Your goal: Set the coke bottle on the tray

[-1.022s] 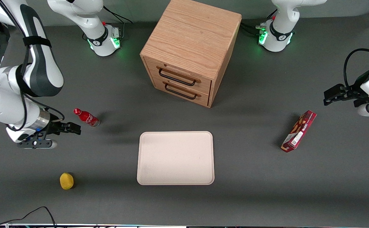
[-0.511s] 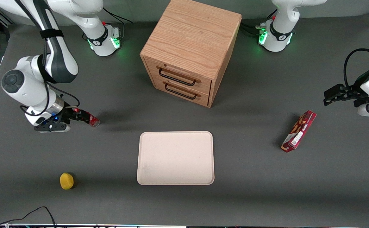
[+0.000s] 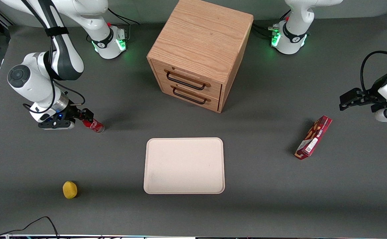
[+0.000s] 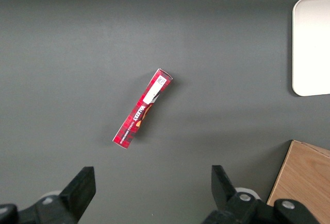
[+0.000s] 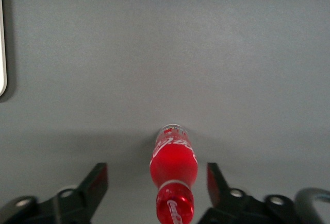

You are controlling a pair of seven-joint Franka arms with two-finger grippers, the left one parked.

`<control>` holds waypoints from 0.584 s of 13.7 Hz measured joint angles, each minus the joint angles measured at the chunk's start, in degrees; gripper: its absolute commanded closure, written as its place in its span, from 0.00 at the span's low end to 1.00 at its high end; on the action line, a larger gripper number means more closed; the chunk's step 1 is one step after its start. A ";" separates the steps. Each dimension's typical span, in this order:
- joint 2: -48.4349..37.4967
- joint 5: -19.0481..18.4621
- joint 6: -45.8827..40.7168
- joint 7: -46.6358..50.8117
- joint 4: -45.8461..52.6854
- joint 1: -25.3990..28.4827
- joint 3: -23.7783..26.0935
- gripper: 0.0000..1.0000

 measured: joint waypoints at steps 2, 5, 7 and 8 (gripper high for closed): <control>-0.84 0.00 0.00 -0.21 -0.77 -0.59 0.00 0.51; -1.17 0.00 0.00 -1.52 -1.48 -2.28 0.00 0.78; -1.17 0.00 0.00 -1.84 -1.51 -2.57 0.01 1.00; -1.18 0.00 0.00 -1.85 -1.51 -2.57 0.07 1.00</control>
